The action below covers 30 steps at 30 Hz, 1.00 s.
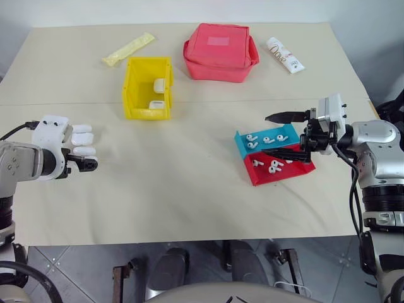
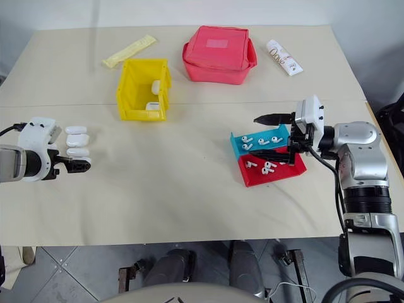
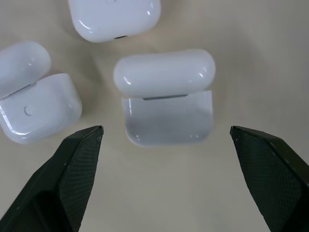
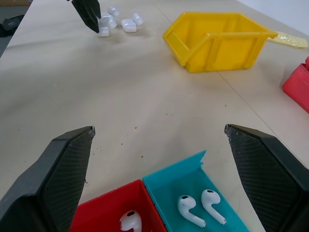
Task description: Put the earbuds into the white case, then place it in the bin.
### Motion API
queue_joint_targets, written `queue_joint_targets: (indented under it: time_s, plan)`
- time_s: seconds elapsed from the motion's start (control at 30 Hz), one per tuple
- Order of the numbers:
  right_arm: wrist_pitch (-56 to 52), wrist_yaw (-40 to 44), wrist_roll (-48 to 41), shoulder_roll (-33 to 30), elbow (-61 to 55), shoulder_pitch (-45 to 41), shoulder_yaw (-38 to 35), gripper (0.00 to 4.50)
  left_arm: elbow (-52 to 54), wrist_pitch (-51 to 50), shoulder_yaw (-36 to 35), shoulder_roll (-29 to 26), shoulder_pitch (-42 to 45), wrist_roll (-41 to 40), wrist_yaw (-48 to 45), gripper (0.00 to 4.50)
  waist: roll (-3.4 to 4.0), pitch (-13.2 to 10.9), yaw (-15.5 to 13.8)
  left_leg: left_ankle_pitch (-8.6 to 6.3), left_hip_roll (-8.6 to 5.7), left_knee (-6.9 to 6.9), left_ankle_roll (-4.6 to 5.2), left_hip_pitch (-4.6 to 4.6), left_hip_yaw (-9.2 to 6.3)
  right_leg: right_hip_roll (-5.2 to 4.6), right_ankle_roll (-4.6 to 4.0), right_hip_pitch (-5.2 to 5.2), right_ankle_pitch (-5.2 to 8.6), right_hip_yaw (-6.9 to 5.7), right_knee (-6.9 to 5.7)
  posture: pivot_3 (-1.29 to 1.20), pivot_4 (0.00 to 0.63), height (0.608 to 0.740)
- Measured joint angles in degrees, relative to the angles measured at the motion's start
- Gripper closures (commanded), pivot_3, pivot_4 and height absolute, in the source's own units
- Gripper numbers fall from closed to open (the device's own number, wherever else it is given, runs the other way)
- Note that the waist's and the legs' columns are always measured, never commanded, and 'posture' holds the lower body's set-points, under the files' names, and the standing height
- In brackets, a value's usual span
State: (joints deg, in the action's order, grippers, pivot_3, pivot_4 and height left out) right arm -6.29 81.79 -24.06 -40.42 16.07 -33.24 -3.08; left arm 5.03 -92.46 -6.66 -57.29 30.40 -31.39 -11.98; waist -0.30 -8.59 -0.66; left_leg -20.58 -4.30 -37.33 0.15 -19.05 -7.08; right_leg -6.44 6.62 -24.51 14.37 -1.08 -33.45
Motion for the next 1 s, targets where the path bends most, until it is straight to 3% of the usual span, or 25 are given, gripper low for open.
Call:
queue_joint_targets:
  time_s: [0.73, 0.83, 0.93, 1.0]
  plan:
    - [-0.12, -2.02, -0.08, -0.06, -2.32, 1.52, -0.41, 0.00, -18.50, -0.04, 3.12, 7.30, 12.05, 3.05, 3.19, 0.03, 0.12, 0.15, -1.01, 0.02, -0.17, -0.44, 0.03, -0.01, -0.01, -0.06, 0.02, 0.08, -0.01, -0.07, -0.31, 0.00, 0.150, 0.740]
    - [-0.29, -2.20, -0.08, -0.21, -2.47, 2.24, -0.42, 0.00, -19.79, 0.08, 4.14, 7.17, 12.90, 2.82, 3.18, 0.65, 0.20, 0.20, -0.97, 0.02, -0.18, -0.44, 0.03, 0.00, 0.00, -0.07, 0.03, 0.08, -0.01, -0.05, -0.32, 0.00, 0.150, 0.740]
    - [-0.45, -2.62, -0.08, -0.69, -2.58, 2.29, -0.42, 0.00, -20.64, 0.18, 6.42, 6.28, 13.44, 1.27, 3.02, 1.59, 0.27, 0.24, -0.72, 0.02, -0.16, -0.44, 0.02, 0.03, 0.01, -0.05, 0.03, 0.07, -0.01, -0.01, -0.33, 0.00, 0.150, 0.740]
    - [-0.56, -2.73, -0.08, -1.20, -2.68, 2.32, -0.45, 0.00, -20.58, 0.67, 7.84, 4.64, 13.35, -0.38, 2.87, 1.72, 0.28, 0.25, -0.53, 0.00, -0.10, -0.43, -0.01, 0.02, 0.01, -0.04, 0.03, 0.04, -0.01, 0.04, -0.32, 0.00, 0.150, 0.740]
